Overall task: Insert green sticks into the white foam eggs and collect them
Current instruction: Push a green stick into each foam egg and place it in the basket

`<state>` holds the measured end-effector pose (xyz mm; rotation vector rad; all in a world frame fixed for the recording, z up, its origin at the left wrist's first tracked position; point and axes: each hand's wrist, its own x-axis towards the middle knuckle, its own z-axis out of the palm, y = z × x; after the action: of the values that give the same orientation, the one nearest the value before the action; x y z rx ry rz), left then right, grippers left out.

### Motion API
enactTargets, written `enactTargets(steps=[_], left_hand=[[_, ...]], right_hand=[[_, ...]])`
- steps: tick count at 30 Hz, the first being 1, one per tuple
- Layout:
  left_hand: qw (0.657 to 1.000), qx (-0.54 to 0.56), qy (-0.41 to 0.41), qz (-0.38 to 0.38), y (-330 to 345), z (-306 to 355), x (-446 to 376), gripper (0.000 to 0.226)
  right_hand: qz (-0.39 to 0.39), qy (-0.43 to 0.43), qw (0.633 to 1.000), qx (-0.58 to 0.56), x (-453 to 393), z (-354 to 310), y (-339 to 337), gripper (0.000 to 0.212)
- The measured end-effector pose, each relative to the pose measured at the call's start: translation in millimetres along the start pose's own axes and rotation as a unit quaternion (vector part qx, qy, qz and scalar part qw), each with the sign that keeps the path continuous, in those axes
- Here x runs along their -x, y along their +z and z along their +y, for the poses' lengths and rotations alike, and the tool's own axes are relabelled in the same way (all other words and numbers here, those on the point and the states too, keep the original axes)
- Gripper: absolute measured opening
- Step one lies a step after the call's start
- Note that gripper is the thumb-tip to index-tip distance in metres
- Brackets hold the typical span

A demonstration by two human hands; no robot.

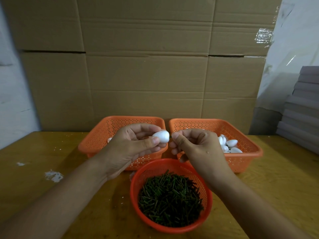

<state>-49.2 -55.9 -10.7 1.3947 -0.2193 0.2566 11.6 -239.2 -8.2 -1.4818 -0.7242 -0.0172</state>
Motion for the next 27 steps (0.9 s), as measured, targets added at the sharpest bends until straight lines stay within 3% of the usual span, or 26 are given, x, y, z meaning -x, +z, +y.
enactTargets(steps=[9, 15, 22, 27], left_hand=[[0.999, -0.028, 0.02, -0.004, -0.4, 1.7, 1.4, 0.023], [0.998, -0.057, 0.021, -0.006, 1.8, 2.3, 2.7, 0.026], [0.998, -0.051, 0.024, 0.014, -3.4, 7.3, 0.0, 0.03], [0.998, -0.06, 0.017, 0.013, 0.3, 5.1, 1.1, 0.029]], right_hand=[[0.007, 0.005, 1.0, -0.006, 2.4, 0.4, 3.2, 0.03], [0.0, 0.057, 0.998, -0.031, 3.6, -0.3, 4.2, 0.04], [-0.087, 0.138, 0.985, -0.053, 4.5, 5.6, 5.5, 0.015], [-0.14, 0.165, 0.973, -0.079, 8.5, 10.6, 10.5, 0.011]])
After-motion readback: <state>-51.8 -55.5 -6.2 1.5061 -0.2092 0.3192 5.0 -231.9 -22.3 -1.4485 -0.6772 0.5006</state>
